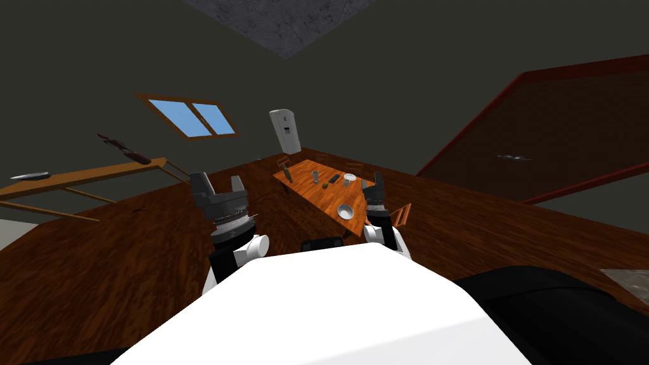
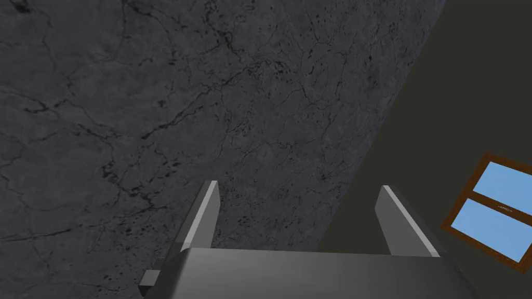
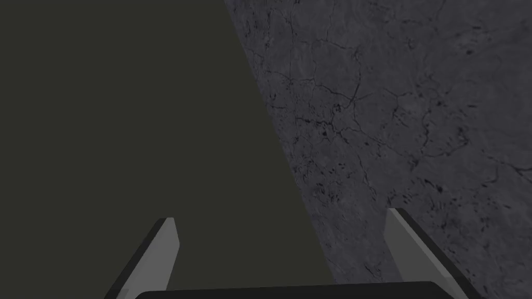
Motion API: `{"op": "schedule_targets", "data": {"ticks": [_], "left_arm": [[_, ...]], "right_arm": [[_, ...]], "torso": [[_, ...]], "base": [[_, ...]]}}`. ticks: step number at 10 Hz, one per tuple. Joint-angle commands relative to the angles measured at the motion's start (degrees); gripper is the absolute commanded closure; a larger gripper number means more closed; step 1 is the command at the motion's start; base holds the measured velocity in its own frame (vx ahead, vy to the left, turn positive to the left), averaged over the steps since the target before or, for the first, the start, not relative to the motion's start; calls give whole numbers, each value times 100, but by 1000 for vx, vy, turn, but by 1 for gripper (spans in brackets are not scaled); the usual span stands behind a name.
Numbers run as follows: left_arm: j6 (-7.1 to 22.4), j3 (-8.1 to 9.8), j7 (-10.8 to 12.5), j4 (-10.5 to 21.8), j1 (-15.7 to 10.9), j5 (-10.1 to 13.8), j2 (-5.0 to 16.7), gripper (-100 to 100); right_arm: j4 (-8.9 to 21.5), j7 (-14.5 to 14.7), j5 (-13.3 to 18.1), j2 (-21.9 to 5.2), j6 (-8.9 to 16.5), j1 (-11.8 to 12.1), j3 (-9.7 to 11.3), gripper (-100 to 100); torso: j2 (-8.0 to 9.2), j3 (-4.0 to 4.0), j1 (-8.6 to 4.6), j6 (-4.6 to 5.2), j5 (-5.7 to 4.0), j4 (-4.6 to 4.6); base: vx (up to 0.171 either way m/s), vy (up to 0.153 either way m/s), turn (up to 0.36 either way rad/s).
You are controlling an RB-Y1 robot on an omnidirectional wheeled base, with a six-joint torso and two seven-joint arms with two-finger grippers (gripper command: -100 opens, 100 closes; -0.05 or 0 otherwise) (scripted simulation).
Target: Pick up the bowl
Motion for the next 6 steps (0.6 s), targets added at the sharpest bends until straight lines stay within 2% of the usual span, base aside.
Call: {"op": "schedule_targets", "data": {"ticks": [1, 6], "left_arm": [[0, 0, 0, 0, 0, 0, 0, 0], [0, -1, 0, 0, -1, 0, 0, 0]], "right_arm": [[123, 80, 62, -183, 6, -18, 15, -100], [732, 446, 372, -876, 34, -96, 88, -100]], "torso": [[0, 0, 0, 0, 0, 0], [31, 18, 11, 0, 2, 7]], "base": [[-52, 25, 48], [-84, 39, 73]]}}
